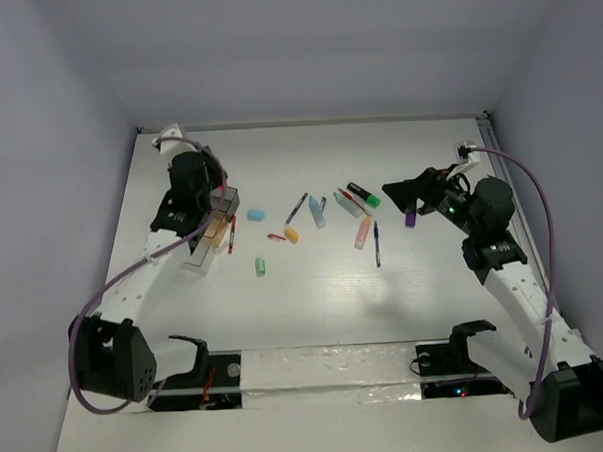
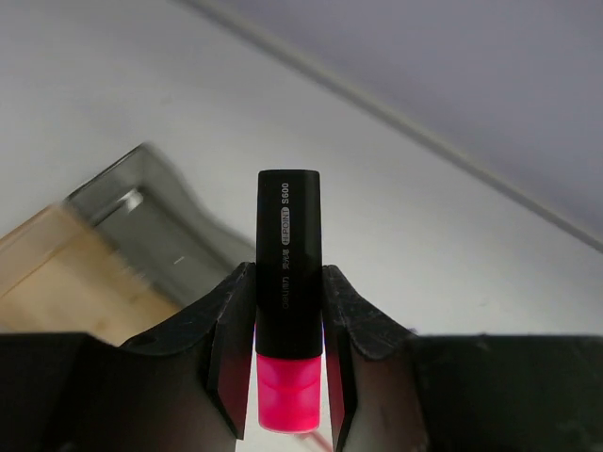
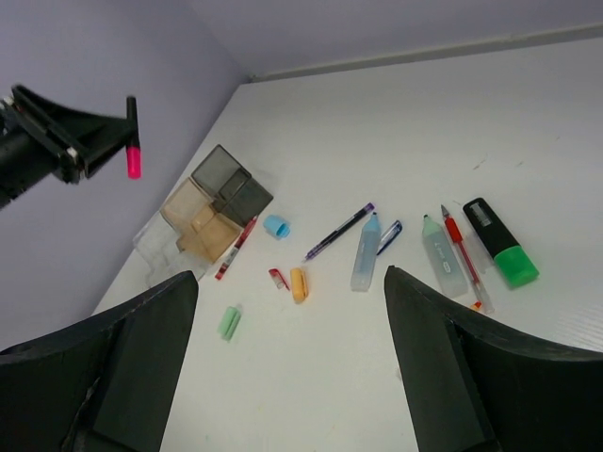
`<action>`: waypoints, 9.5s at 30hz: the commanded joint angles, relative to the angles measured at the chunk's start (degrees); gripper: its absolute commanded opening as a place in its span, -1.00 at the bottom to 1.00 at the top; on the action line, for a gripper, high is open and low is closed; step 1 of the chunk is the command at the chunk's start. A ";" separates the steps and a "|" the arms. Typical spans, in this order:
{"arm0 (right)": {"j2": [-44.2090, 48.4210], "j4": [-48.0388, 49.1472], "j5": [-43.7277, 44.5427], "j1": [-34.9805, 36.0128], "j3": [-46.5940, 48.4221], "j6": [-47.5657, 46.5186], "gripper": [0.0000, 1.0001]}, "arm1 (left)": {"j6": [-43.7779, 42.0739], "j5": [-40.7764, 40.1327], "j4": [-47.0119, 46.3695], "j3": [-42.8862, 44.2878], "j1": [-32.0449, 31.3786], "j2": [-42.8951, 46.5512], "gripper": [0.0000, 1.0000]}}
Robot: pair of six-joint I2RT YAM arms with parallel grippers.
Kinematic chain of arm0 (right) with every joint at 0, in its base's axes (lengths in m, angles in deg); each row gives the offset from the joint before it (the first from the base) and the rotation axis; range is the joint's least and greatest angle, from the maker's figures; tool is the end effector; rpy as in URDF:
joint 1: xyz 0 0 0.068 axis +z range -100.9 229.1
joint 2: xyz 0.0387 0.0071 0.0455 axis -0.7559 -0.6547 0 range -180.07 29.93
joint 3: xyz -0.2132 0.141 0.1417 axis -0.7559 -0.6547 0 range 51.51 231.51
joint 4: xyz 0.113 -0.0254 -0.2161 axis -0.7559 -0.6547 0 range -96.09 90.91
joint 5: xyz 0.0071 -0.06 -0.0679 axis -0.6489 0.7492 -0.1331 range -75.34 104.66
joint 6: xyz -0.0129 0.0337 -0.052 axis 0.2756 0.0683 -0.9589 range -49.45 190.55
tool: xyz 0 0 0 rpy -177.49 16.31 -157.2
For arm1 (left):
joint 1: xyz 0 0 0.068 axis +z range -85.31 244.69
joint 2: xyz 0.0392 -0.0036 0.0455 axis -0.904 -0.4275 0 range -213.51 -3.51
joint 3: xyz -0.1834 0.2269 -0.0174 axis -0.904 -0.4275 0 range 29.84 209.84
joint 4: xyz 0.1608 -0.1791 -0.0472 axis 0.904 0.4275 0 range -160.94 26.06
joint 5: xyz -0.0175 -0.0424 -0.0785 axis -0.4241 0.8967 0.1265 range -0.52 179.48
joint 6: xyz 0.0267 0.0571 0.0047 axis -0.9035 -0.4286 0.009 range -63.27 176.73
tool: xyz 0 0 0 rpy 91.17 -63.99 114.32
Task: Sort the stationery into containers
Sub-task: Place the stationery in the storage box, then pick up the stationery from the center of the board, then place the stationery in the storage box, then pick up the stationery from the center of the board, then place the stationery in the storage box.
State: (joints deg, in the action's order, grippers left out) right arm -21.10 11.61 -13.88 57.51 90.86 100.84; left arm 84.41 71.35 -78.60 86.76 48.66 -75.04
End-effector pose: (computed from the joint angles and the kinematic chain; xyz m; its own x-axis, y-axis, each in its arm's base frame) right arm 0.1875 0.0511 0.3450 -0.3176 0.4009 -0.8593 -0.5105 0.6914 0.5112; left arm 0.2778 -0.0641 0.3691 -0.0870 -0.4344 -0.8965 -0.0846 0.8999 -0.4279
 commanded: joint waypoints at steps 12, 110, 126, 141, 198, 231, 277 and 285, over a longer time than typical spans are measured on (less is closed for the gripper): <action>-1.62 2.92 -2.23 1.70 1.25 -0.22 0.71 | 6.68 -9.82 11.53 -17.37 8.82 16.95 -1.00; -79.58 -46.38 32.66 11.99 68.93 -40.83 0.05 | -14.94 24.72 14.43 -16.41 -5.94 47.71 0.98; -78.10 -39.55 37.30 11.46 66.21 -42.14 -0.76 | -14.94 24.19 14.52 -16.50 -5.94 47.53 0.98; -55.68 -11.45 17.30 22.78 54.17 -30.47 -0.91 | -14.15 22.35 11.71 -15.88 -4.36 51.83 0.98; -79.09 7.22 14.80 42.15 75.22 -17.19 0.19 | -14.94 19.10 5.99 -17.99 -4.09 60.10 0.98; -51.54 -31.09 42.07 -1.11 26.21 -9.10 0.12 | -15.29 16.72 7.57 -17.11 -10.77 64.32 0.98; -95.14 -13.60 10.51 46.09 96.97 -24.13 -0.63 | -15.73 15.49 8.72 -16.67 -9.02 57.64 0.98; -95.84 -13.16 10.34 46.62 97.23 -24.83 -0.42 | -15.64 15.93 8.72 -16.85 -8.49 57.29 0.98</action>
State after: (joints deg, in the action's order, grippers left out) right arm -117.55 -3.58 -3.76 103.49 186.77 77.38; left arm 69.22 86.48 -67.30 68.84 39.80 -16.90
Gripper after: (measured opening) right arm 0.366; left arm 0.989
